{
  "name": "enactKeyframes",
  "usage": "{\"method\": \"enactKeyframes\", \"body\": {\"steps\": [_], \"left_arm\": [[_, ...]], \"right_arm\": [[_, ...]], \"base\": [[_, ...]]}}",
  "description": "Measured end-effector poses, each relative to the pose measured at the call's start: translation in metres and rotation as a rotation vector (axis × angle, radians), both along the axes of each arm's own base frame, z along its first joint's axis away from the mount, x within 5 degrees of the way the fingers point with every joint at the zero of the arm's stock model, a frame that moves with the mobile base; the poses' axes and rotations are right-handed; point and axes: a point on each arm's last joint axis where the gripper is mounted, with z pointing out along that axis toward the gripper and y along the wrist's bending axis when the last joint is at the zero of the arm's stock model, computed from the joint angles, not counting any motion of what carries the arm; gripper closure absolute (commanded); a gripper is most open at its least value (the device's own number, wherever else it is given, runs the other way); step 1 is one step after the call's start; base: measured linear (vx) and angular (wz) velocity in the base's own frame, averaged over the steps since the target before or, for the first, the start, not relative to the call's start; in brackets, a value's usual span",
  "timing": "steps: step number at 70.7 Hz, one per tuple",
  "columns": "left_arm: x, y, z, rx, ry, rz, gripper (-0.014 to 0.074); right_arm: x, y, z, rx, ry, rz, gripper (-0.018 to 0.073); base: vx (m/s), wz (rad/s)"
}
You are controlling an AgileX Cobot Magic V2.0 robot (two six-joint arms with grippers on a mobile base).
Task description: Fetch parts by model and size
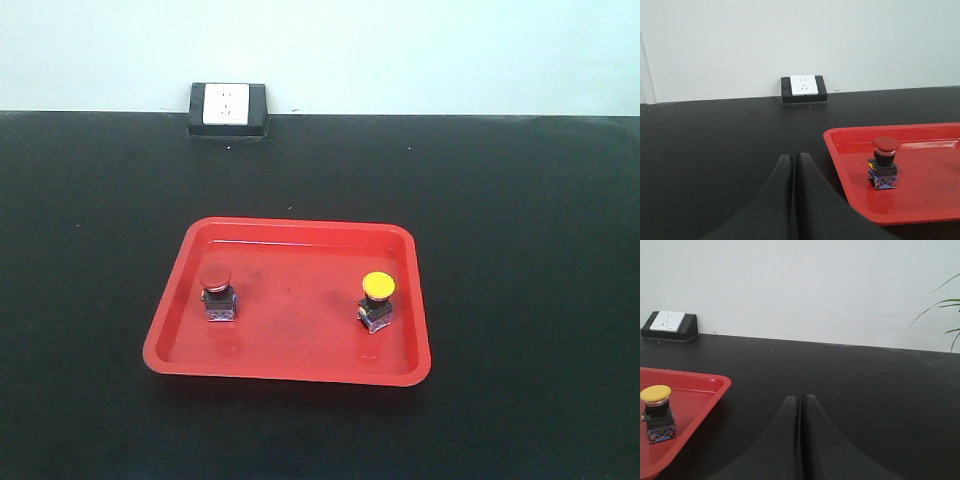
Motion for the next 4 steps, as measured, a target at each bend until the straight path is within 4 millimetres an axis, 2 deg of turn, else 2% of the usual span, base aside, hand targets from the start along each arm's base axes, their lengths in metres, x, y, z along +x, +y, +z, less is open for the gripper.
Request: {"method": "enactKeyframes", "body": {"steps": [4], "left_arm": [[0.0,0.0,0.0,0.0,0.0,0.0,0.0602]], "right_arm": [[0.0,0.0,0.0,0.0,0.0,0.0,0.0569]], "base": [[0.0,0.0]]}}
